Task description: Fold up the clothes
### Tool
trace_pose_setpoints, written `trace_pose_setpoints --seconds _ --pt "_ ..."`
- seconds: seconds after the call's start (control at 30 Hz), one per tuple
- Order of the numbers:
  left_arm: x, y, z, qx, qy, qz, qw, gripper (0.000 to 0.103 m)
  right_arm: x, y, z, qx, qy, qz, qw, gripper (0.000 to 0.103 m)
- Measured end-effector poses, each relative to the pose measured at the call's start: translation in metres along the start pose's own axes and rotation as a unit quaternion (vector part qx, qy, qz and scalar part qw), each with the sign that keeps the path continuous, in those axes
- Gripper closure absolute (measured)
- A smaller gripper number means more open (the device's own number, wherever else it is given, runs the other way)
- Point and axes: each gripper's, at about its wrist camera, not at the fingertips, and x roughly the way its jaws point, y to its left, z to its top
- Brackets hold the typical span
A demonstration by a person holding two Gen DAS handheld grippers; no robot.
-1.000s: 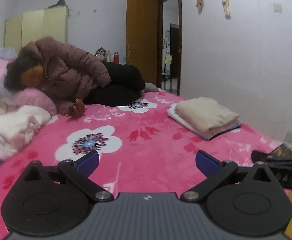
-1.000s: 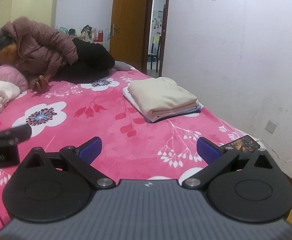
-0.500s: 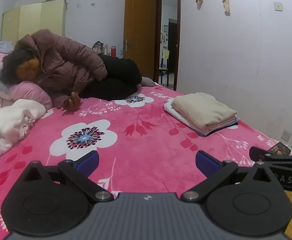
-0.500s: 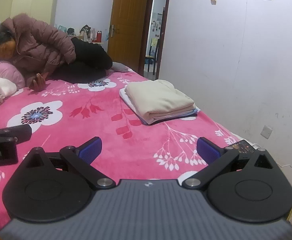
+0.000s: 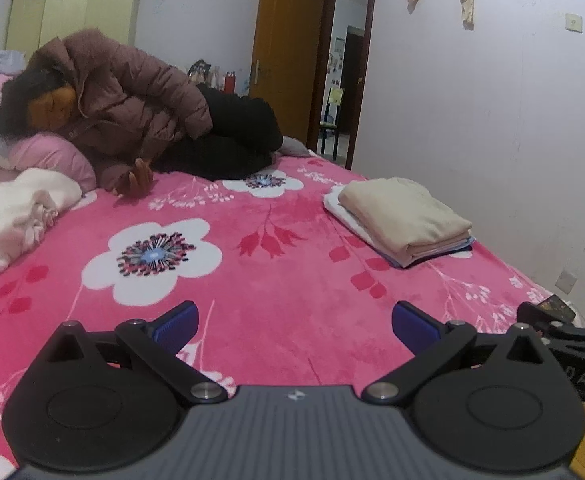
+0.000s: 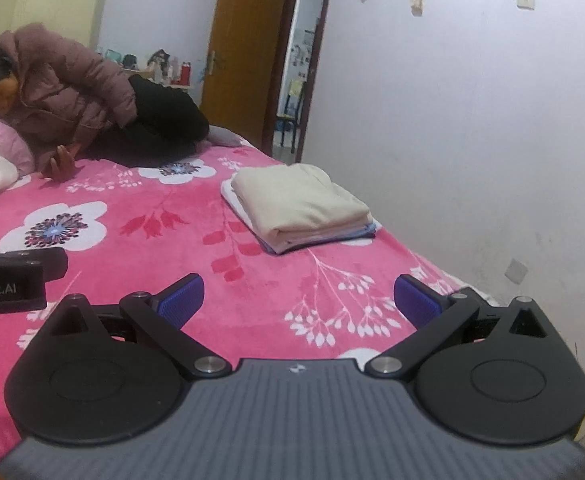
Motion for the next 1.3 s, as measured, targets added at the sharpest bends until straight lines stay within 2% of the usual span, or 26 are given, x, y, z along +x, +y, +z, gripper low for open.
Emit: trace_pose_setpoints --seconds 0.3,0.53,1.3 --pt "0.012 -0.006 -0.005 0.010 0.021 -0.005 0.9997 0.000 0.003 -0.002 -0.003 -0.006 0.007 -0.016 1.000 0.001" --pt "0.013 -0.019 -0.005 0.037 0.019 -0.010 0.9991 0.000 0.007 -0.007 -0.002 0.006 0.012 -0.020 1.000 0.001" --pt "0.011 -0.030 -0.006 0.054 0.017 -0.016 0.9983 0.000 0.006 -0.016 -0.004 0.014 0.015 -0.029 0.999 0.001"
